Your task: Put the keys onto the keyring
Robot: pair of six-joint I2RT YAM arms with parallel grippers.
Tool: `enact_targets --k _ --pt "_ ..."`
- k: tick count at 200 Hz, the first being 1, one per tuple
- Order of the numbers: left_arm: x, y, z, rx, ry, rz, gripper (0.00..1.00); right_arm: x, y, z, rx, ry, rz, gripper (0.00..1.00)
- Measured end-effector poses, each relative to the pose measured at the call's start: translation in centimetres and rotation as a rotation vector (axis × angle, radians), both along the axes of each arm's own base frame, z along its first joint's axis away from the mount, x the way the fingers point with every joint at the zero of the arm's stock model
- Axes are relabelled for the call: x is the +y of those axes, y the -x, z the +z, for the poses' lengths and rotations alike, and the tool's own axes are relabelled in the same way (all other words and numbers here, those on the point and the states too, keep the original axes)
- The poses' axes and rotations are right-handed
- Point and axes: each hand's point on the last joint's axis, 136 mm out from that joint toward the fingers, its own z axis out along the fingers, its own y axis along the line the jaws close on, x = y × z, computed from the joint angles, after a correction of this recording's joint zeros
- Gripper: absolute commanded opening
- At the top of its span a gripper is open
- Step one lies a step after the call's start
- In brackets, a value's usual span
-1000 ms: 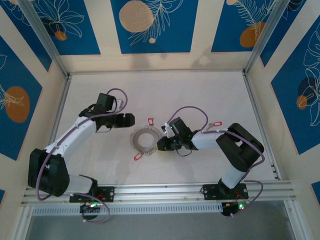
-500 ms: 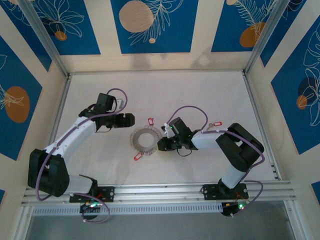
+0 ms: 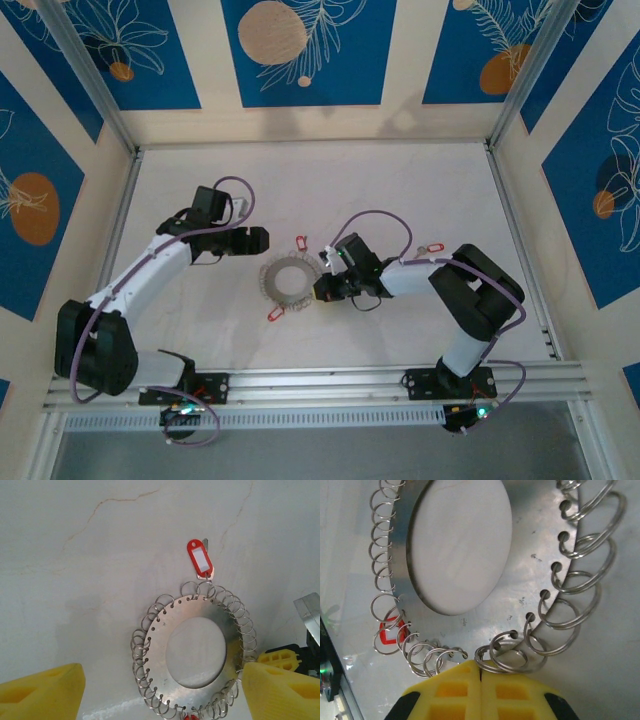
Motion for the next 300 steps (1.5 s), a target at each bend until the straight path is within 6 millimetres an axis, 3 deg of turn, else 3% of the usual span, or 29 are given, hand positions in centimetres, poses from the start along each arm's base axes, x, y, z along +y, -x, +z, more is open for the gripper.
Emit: enact_targets --k 48,88,108,136,176,221,271,300 --pt "0.0 0.2 2.2 -0.073 0.019 -0.017 0.81 0.4 0.1 0.9 -0.081 -0.019 0.063 0.00" --pt "-1.5 0.7 8.5 -0.297 0.149 -0.098 0.77 1.0 0.3 5.1 -0.332 -0.137 0.169 0.00" --pt "-3.0 1.7 9.8 -0.387 0.243 -0.181 0.74 1.6 0.2 7.5 -0.479 -0.204 0.229 0.00" --pt "-5.6 4.7 9.5 -0.503 0.270 -0.407 0.68 2.3 -0.3 10.1 -0.653 -0.274 0.296 0.00" --pt "-8.0 9.7 9.9 -0.728 0.165 -0.807 0.49 2.4 0.1 12.4 -0.869 -0.369 0.371 0.00" --pt "-7.6 10.8 8.8 -0.845 0.032 -0.964 0.42 2.7 1.3 15.2 -1.081 -0.474 0.468 0.00" --pt "-8.8 11.2 5.2 -0.754 0.014 -1.098 0.40 2.9 3.2 15.7 -1.207 -0.533 0.585 0.00" --pt "-9.3 12.0 4.5 -0.741 0.022 -1.163 0.38 2.9 3.8 15.8 -1.241 -0.549 0.626 0.00"
